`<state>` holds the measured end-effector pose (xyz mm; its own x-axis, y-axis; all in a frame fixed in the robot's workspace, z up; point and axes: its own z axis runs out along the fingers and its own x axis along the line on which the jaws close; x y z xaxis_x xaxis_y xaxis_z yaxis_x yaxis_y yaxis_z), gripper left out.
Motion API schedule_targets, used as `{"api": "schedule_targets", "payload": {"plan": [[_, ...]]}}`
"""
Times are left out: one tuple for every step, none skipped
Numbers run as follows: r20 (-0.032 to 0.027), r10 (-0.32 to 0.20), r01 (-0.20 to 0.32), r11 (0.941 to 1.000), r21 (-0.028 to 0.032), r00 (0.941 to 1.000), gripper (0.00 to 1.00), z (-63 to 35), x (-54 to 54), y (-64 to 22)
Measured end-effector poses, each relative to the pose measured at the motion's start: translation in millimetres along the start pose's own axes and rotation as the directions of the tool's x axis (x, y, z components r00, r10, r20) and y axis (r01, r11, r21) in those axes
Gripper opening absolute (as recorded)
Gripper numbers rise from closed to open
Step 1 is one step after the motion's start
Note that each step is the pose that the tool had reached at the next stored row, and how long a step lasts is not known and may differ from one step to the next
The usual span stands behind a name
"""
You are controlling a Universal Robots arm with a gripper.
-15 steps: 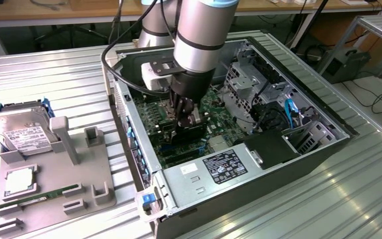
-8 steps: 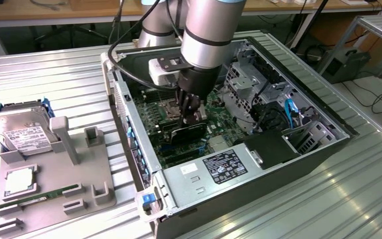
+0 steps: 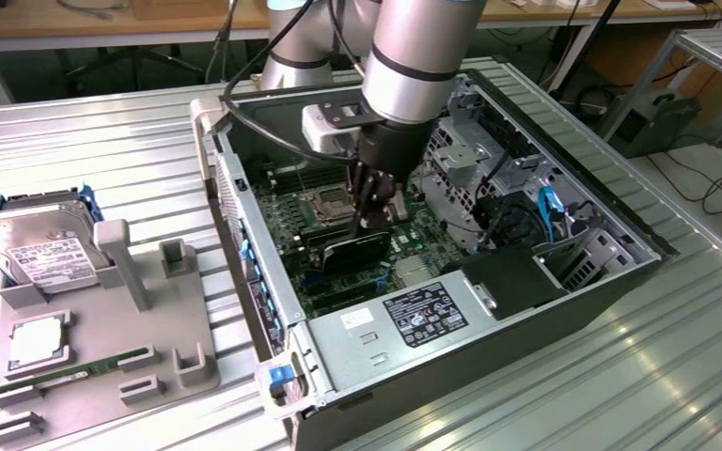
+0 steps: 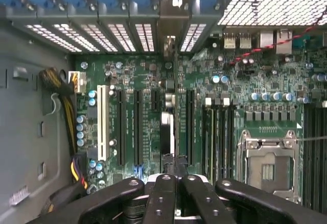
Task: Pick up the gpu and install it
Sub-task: 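Press down on the gpu until it lock into place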
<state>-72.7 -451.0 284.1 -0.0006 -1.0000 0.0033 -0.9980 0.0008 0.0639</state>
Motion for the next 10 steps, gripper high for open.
{"api": "schedule_targets", "payload": {"plan": [[0.0002, 0.000, 0.000, 1.0000, -0.0002, 1.0000, 0.11, -1.1, -0.1, -1.1], [0.0001, 0.000, 0.000, 1.0000, -0.0003, 1.0000, 0.11, -2.2, -0.1, -1.3], [0.0001, 0.000, 0.000, 1.0000, -0.0002, 1.0000, 0.11, -2.7, -0.1, -1.3], [0.0003, 0.000, 0.000, 1.0000, -0.0002, 1.0000, 0.11, -3.0, -0.1, -1.3], [0.0004, 0.000, 0.000, 1.0000, -0.0001, 1.0000, 0.11, -3.0, -0.1, -1.3], [0.0004, 0.000, 0.000, 1.0000, -0.0001, 1.0000, 0.11, -3.0, -0.1, -1.4], [0.0001, 0.000, 0.000, 1.0000, -0.0003, 1.0000, 0.11, -3.2, -0.1, -1.3], [0.0001, 0.000, 0.000, 1.0000, -0.0003, 1.0000, 0.11, -3.1, -0.1, -1.3], [0.0001, 0.000, 0.000, 1.0000, -0.0002, 1.0000, 0.11, -3.1, -0.1, -1.3], [0.0001, 0.000, 0.000, 1.0000, -0.0003, 1.0000, 0.11, -3.1, -0.1, -1.3]]}}
